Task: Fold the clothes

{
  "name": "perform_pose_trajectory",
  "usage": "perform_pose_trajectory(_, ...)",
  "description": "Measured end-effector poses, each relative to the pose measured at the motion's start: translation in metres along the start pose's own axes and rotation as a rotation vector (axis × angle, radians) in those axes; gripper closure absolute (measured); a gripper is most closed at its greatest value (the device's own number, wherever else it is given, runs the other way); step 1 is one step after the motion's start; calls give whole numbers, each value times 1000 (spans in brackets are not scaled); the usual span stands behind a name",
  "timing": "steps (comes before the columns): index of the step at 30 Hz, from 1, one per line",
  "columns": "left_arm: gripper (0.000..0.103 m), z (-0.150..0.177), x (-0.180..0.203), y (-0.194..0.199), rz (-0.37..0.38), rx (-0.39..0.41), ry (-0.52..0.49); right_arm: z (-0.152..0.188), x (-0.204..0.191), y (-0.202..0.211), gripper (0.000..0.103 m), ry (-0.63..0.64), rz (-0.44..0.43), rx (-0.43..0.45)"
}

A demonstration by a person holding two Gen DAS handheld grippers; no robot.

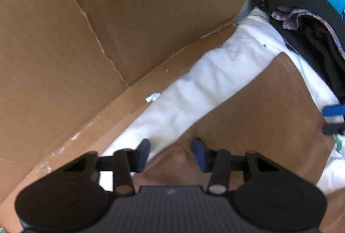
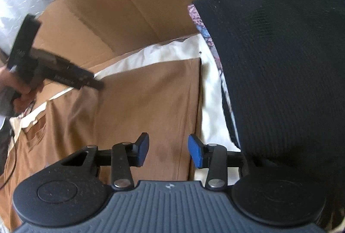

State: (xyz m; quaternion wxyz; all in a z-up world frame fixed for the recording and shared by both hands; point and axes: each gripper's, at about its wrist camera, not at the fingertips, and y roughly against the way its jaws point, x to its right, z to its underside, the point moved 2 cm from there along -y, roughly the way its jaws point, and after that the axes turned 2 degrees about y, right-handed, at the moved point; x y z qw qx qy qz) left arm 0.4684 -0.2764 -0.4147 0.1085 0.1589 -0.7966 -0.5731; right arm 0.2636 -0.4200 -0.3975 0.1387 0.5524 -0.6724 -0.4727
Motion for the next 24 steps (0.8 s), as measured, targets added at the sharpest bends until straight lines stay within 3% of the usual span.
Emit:
perform_pose_trajectory(2,64,1,2,0,4,7,-10,-6,-1,-4,66,7,27,22)
perform_pose_trajectory(11,63,4,4,-8,5,4,-21,-28,-28,-23,67,49,132,78)
perform_pose_trajectory(18,61,2,4,-11,1,-1,-36,-52,-26,-38,67,95,229,92)
perform_pose_trajectory(24,59,5,3,-12,5,5,-39,-50,-13,-47,67,86,227,109)
